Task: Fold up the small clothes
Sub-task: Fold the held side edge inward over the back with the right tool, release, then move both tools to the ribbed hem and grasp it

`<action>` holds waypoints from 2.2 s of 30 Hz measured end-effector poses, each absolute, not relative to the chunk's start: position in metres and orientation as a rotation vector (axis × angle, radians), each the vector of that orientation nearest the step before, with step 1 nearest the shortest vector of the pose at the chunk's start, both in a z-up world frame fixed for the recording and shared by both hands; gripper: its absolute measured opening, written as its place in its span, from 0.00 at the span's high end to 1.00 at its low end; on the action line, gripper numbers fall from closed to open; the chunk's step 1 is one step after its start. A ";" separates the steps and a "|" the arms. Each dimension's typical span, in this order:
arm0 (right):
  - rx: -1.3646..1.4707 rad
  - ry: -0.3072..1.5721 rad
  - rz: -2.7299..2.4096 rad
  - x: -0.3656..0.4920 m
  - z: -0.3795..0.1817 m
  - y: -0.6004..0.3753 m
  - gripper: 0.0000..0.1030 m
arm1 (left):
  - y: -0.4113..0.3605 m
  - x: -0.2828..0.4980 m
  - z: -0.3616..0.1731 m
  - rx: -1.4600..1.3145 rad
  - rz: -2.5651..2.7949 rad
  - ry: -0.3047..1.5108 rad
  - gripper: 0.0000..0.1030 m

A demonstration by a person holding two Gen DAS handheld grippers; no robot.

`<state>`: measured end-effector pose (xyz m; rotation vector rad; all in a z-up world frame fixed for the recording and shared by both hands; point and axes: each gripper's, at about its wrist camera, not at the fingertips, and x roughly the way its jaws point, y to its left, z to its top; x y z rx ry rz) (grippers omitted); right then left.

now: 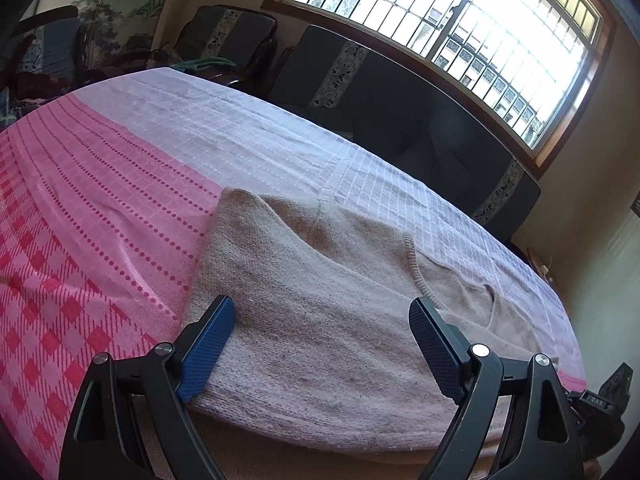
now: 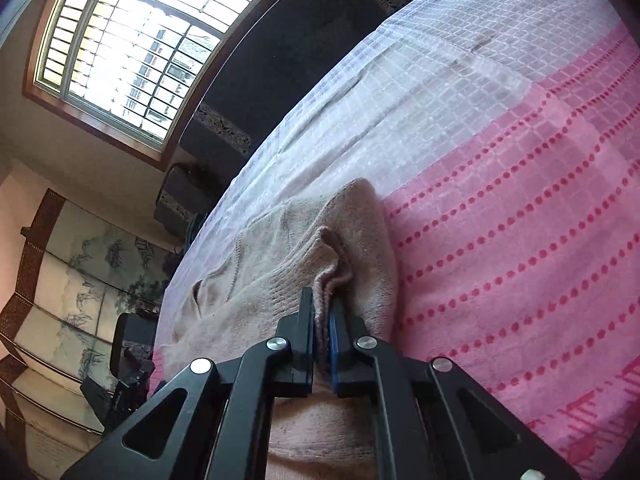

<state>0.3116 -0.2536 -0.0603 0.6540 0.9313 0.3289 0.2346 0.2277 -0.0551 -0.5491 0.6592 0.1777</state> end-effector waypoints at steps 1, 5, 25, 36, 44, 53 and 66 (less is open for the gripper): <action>0.607 0.940 0.329 0.311 -0.058 -0.247 0.93 | 0.227 0.235 -0.055 -0.546 0.179 0.662 0.14; 0.470 0.926 0.274 0.310 -0.048 -0.230 0.93 | 0.225 0.236 -0.055 -0.535 0.185 0.665 0.14; 0.102 0.870 0.106 0.297 -0.033 -0.183 0.88 | 0.207 0.239 -0.051 -0.417 0.246 0.682 0.14; 0.070 0.871 0.071 0.296 -0.033 -0.181 0.85 | 0.197 0.237 -0.048 -0.359 0.309 0.668 0.14; 0.083 0.875 0.054 0.297 -0.035 -0.184 0.81 | 0.183 0.221 -0.034 -0.268 0.319 0.624 0.14; 0.102 0.913 0.153 0.288 -0.024 -0.195 0.64 | 0.187 0.120 0.019 -0.111 0.178 0.681 0.14; 0.194 0.831 0.675 0.045 0.016 -0.297 0.34 | 0.214 -0.066 -0.001 -0.166 -0.026 0.792 0.14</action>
